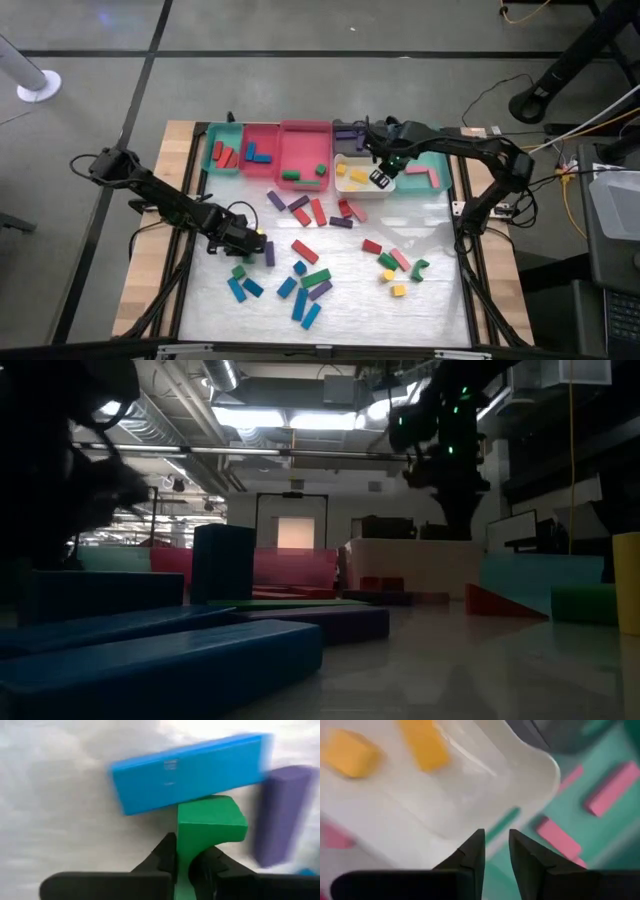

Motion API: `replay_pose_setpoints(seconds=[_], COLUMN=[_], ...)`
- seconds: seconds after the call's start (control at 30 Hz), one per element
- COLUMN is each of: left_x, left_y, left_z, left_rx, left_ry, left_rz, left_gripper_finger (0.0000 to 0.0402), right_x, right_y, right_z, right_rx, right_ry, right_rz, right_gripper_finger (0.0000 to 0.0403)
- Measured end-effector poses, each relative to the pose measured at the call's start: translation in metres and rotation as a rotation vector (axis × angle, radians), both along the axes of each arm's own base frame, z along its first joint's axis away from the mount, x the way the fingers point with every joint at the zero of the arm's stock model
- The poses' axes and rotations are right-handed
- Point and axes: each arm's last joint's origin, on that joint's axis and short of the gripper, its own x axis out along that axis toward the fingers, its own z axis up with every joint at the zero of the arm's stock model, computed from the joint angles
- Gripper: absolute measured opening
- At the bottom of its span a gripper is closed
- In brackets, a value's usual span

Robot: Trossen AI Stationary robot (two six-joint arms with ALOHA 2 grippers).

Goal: Sort blocks
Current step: Put the green block into the right pink bin

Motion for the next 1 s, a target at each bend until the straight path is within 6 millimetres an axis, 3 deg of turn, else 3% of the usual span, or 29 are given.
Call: replay_pose_setpoints(seconds=[0.27, 0.37, 0.47, 0.6, 0.73, 1.0], left_x=[-0.003, -0.005, -0.007, -0.003, 0.005, 0.024], left_y=[0.011, 0.026, 0.046, 0.076, 0.107, 0.151], left_z=[0.048, 0.066, 0.079, 0.09, 0.094, 0.09], left_rx=[-0.024, 0.092, 0.315, 0.636, 0.893, 1.189], left_ry=[-0.352, -0.504, -0.615, -0.65, -0.598, -0.481], left_rz=[0.002, 0.084, 0.183, 0.249, 0.189, -0.011], left_gripper_finger=[0.0016, 0.0017, 0.0013, 0.0016, 0.0025, 0.0028], right_x=[0.021, 0.033, 0.045, 0.06, 0.071, 0.083], right_y=[0.048, 0.068, 0.089, 0.115, 0.138, 0.166], right_z=[0.028, 0.032, 0.037, 0.043, 0.049, 0.049], right_rx=[-0.052, -0.046, -0.049, -0.063, -0.068, -0.053], right_ry=[-0.259, -0.351, -0.456, -0.597, -0.722, -0.836], right_rz=[0.176, 0.253, 0.328, 0.412, 0.478, 0.511], right_gripper_finger=[0.0089, 0.0089, 0.0089, 0.0089, 0.0089, 0.0089])
